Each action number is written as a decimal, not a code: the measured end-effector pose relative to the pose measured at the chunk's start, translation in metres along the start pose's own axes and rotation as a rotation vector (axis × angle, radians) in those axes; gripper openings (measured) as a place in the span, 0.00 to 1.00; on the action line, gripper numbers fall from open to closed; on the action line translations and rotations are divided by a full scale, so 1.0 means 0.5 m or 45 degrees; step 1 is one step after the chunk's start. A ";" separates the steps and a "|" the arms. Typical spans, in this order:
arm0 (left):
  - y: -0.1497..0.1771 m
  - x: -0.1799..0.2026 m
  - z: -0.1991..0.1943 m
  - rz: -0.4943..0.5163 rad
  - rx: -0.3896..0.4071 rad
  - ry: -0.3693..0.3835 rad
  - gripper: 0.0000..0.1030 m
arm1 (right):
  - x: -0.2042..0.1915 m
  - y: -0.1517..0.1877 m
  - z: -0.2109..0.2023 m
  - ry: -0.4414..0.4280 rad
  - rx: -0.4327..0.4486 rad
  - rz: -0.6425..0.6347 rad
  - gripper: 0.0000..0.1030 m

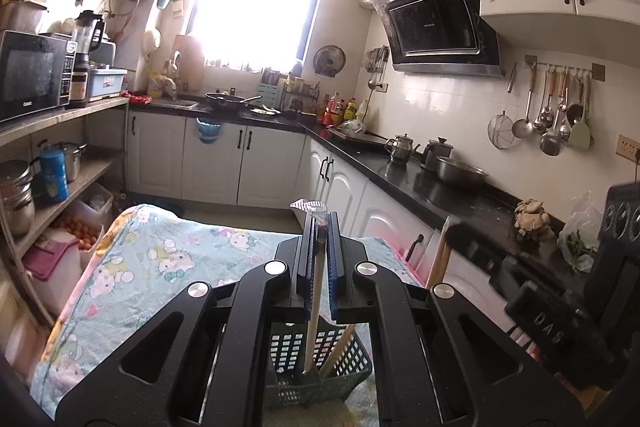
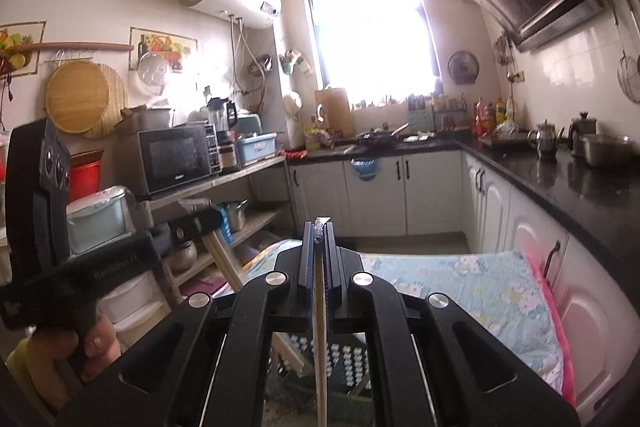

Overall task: Organize utensils
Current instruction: 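Lift the held chopsticks with both tools toward the green caddy, then lower the held chopsticks into the green caddy with both tools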

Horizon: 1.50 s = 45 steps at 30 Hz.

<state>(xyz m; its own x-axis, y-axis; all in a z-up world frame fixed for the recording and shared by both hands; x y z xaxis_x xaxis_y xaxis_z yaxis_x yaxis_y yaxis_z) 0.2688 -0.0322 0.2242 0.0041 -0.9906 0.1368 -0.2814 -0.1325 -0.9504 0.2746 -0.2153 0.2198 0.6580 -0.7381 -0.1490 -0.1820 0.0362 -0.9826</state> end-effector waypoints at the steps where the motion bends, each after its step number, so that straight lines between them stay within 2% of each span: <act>1: 0.000 0.000 0.003 0.001 0.005 -0.002 0.01 | 0.002 -0.003 0.002 0.010 0.009 -0.011 0.04; 6: 0.005 0.001 0.020 -0.010 0.014 -0.011 0.01 | 0.017 -0.015 0.016 0.041 0.048 -0.052 0.04; 18: 0.055 -0.019 0.066 -0.072 -0.044 -0.040 0.01 | 0.050 -0.003 0.040 0.050 0.123 -0.074 0.04; 38: 0.137 -0.054 0.089 -0.159 -0.113 -0.031 0.01 | 0.088 0.095 0.064 0.143 0.206 -0.027 0.04; 45: 0.153 -0.059 0.096 -0.157 -0.141 -0.039 0.01 | 0.074 0.127 0.054 0.160 0.222 -0.093 0.04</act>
<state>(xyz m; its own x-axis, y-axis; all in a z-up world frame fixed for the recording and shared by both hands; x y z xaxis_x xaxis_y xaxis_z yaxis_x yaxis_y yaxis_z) 0.2930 -0.0147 0.1338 0.0744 -0.9678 0.2405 -0.3809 -0.2505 -0.8900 0.3072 -0.2222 0.1488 0.5666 -0.8208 -0.0725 -0.0012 0.0871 -0.9962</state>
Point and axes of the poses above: each gripper's, at about its wrist camera, not at the fingertips, and z roughly the way its jaws point, x to its right, y to its underside, the point moved 1 cm from there along z, roughly the way its jaws point, and after that the axes turned 15 degrees about -y, right-handed, at the moved point
